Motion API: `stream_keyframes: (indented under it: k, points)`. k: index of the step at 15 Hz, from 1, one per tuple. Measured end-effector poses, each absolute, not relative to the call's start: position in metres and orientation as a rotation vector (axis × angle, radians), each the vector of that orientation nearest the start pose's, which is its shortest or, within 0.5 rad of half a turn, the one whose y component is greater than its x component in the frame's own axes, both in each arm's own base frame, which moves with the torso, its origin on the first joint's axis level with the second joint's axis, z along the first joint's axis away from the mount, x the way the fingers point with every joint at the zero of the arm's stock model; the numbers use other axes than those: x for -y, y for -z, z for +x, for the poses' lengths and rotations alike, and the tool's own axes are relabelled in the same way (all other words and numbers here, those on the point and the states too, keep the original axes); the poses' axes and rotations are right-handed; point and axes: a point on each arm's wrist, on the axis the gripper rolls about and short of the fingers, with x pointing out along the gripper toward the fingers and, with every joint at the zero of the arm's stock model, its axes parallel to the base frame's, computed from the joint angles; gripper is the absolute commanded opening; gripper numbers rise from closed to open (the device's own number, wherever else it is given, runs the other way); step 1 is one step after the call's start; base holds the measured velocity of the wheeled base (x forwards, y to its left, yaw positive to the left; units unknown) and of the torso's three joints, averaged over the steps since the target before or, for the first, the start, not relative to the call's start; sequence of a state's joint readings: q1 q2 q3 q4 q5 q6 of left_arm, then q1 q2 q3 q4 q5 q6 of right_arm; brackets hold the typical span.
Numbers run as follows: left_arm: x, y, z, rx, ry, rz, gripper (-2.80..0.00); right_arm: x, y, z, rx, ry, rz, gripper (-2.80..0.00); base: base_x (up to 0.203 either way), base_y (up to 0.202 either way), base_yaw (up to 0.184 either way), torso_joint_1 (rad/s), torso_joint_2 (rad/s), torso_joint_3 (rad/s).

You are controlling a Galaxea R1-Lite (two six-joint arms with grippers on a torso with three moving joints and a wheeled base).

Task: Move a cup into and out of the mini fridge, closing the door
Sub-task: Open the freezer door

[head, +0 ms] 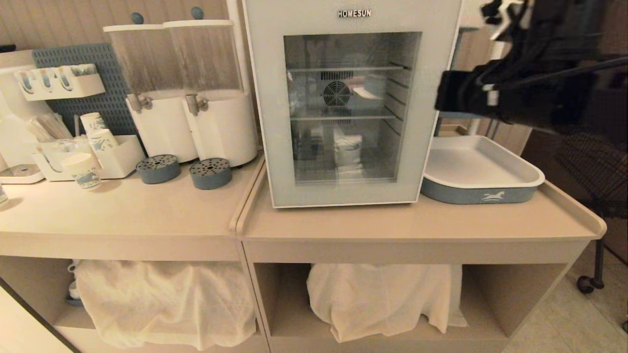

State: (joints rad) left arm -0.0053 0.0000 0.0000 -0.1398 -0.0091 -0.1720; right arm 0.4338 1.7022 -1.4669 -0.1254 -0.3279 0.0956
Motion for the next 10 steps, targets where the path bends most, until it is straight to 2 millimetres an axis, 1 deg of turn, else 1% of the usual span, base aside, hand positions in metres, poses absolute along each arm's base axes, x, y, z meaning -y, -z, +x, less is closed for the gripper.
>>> stream_keyframes:
  k: [3,5,6,7,9,10]
  points:
    - [0.0,-0.09,-0.024,0.139,0.027,-0.171,-2.8,-0.073,-0.346,0.23,-0.047,-0.008,0.116,-2.8,0.0,0.0,0.0,0.0,0.0,0.0]
    - [0.0,-0.09,-0.024,0.139,0.026,-0.171,-2.8,-0.039,-0.353,0.183,-0.015,0.081,0.164,-2.8,0.0,0.0,0.0,0.0,0.0,0.0]
    - [0.0,-0.09,-0.024,0.139,0.026,-0.172,-2.8,-0.022,-0.352,0.157,0.0,0.144,0.202,-2.8,0.0,0.0,0.0,0.0,0.0,0.0]
    - [0.0,-0.09,-0.024,0.139,0.026,-0.172,-2.8,-0.01,-0.349,0.135,0.012,0.189,0.242,-2.8,0.0,0.0,0.0,0.0,0.0,0.0]
    - [0.0,-0.09,-0.024,0.139,0.027,-0.172,-2.8,0.004,-0.338,0.082,0.047,0.238,0.321,-2.8,0.0,0.0,0.0,0.0,0.0,0.0]
    - [0.0,-0.09,-0.024,0.139,0.026,-0.171,-2.8,0.005,-0.33,0.061,0.06,0.237,0.342,-2.8,0.0,0.0,0.0,0.0,0.0,0.0]
